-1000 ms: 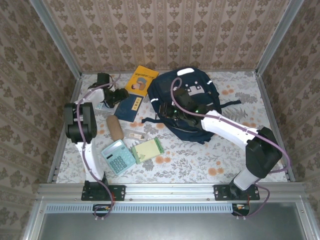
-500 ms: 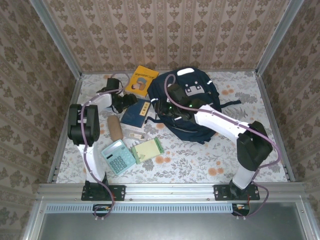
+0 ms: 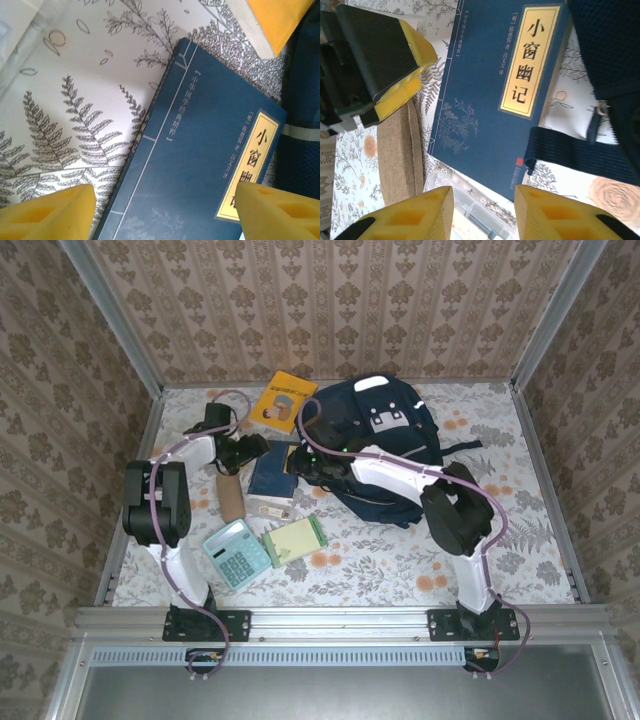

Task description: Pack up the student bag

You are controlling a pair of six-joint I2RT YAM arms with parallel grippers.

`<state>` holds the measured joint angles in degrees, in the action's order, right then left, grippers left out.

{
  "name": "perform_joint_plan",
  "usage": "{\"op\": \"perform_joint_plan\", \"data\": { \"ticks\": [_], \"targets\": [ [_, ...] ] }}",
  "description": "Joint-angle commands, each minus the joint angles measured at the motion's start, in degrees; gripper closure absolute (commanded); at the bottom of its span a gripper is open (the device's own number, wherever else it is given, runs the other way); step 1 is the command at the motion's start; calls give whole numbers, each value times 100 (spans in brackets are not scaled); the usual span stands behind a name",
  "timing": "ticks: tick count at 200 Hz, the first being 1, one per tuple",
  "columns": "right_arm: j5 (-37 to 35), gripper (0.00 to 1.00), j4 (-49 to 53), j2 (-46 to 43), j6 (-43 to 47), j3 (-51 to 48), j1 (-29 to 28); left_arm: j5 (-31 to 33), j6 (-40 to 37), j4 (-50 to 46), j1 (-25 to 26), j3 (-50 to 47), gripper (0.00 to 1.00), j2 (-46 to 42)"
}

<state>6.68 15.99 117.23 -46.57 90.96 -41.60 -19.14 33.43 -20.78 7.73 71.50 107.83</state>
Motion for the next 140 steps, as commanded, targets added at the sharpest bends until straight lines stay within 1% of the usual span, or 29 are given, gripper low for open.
{"op": "perform_joint_plan", "data": {
  "ticks": [1,35,64,106,125,140],
  "targets": [
    [-130,61,285,353,-103,446,-9,-116,-38,29,-9,-211,26,-139],
    [-357,61,619,913,-125,1007,41,-143,-63,71,-4,-315,25,-127],
    [-465,62,669,1111,-265,1004,120,-151,-148,42,-1,-339,25,-105],
    [-400,62,750,1349,-195,1056,135,-220,-244,47,21,-353,26,-11],
    [-239,62,669,1421,-230,1037,128,-258,-291,23,70,-339,27,26],
    [-12,62,405,1475,-261,963,126,-278,-310,13,111,-325,27,50]
  ]
}}
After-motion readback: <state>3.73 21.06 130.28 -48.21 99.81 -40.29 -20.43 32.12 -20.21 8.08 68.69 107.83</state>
